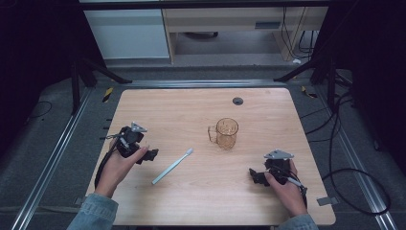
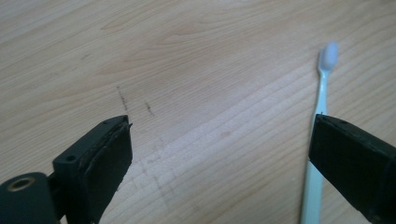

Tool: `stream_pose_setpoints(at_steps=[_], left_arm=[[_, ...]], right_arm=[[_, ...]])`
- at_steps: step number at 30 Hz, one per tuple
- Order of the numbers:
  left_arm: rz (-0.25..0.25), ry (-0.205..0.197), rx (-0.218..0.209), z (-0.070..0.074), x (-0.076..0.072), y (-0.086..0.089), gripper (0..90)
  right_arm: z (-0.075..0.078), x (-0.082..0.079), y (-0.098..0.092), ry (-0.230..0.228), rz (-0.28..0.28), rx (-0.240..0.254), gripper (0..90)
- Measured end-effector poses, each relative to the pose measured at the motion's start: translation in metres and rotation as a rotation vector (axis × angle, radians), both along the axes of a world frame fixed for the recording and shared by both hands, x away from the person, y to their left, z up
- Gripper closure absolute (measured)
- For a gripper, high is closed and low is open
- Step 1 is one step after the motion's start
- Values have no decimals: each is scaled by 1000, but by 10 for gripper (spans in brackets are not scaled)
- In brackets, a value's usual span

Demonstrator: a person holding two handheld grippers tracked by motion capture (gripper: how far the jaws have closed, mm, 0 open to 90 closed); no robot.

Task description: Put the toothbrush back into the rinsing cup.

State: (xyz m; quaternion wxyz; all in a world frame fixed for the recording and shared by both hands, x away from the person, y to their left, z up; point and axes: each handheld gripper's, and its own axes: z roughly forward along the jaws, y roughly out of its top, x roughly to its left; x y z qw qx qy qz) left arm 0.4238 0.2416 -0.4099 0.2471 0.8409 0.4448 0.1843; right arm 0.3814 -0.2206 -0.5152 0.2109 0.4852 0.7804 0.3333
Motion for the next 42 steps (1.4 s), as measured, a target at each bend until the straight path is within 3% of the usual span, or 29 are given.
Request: stream_pose_setpoints(at_steps=[6,18,22,42], left_arm=[[-68,52,63,8,3,-21,105],[-187,166,182,10,12,-61,180],[-219,209,194,8,18,-72,205],[-284,301,275,-2,36,-117,308]], right_arm=[[0,0,0,0,0,0,4],[0,0,0,-1,0,-1,4],[0,0,0,0,0,0,4],[0,0,0,-1,0,0,4]])
